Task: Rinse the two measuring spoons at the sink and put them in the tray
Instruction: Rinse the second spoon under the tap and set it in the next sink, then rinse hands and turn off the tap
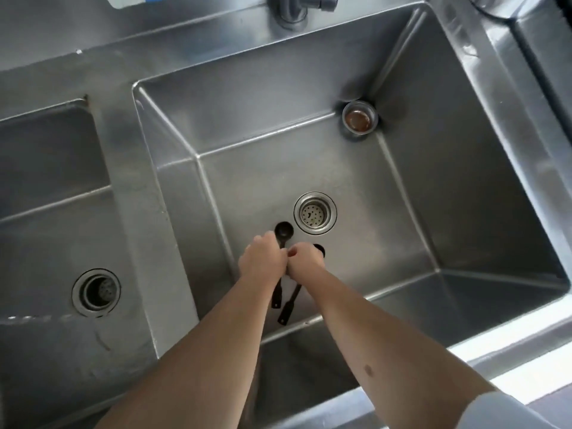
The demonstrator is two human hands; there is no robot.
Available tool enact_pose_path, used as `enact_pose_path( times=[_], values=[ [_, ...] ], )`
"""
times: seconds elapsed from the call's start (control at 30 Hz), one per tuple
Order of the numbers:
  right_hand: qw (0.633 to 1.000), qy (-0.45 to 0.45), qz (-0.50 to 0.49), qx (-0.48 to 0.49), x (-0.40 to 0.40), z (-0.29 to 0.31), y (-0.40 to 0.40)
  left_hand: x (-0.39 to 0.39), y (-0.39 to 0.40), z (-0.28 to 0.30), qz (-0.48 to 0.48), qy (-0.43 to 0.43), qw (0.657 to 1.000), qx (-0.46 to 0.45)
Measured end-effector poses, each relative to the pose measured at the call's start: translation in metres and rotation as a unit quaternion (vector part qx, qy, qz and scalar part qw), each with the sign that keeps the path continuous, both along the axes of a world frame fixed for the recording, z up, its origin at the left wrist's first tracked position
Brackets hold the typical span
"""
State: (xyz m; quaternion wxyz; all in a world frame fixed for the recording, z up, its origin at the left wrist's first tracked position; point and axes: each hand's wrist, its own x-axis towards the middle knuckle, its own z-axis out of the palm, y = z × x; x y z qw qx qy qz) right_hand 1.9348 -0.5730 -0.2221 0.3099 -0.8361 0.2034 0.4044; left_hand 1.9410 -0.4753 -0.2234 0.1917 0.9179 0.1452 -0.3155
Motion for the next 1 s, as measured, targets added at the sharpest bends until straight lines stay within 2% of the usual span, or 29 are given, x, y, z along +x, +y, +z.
enact_pose_path(
  times=[0.07, 0.13, 0.27, 0.4, 0.5, 0.67, 0.83, 1.0],
  values=[
    [0.998, -0.052, -0.015, 0.014, 0.000, 0.033, -0.001, 0.010, 0.007, 0.035, -0.108, -0.066, 0.991, 0.041],
    [0.994, -0.106, 0.002, 0.027, 0.002, 0.069, 0.002, 0.022, 0.020, 0.070, -0.178, -0.119, 0.975, 0.060],
    [0.976, -0.180, 0.118, 0.017, 0.002, 0.133, 0.022, 0.025, 0.068, 0.135, -0.206, -0.192, 0.957, 0.074],
    [0.930, -0.249, 0.265, -0.046, -0.014, 0.171, 0.055, -0.010, 0.136, 0.182, -0.157, -0.209, 0.965, 0.038],
    [0.907, -0.261, 0.326, -0.062, -0.031, 0.184, 0.098, -0.049, 0.194, 0.201, -0.098, -0.197, 0.973, 0.075],
    [0.873, -0.265, 0.410, -0.026, -0.057, 0.198, 0.191, -0.102, 0.284, 0.214, -0.006, -0.154, 0.980, 0.129],
    [0.861, -0.256, 0.440, 0.022, -0.077, 0.210, 0.291, -0.133, 0.347, 0.220, 0.050, -0.159, 0.977, 0.135],
    [0.864, -0.255, 0.433, 0.016, -0.080, 0.213, 0.359, -0.147, 0.390, 0.216, 0.076, -0.158, 0.978, 0.111]
  ],
)
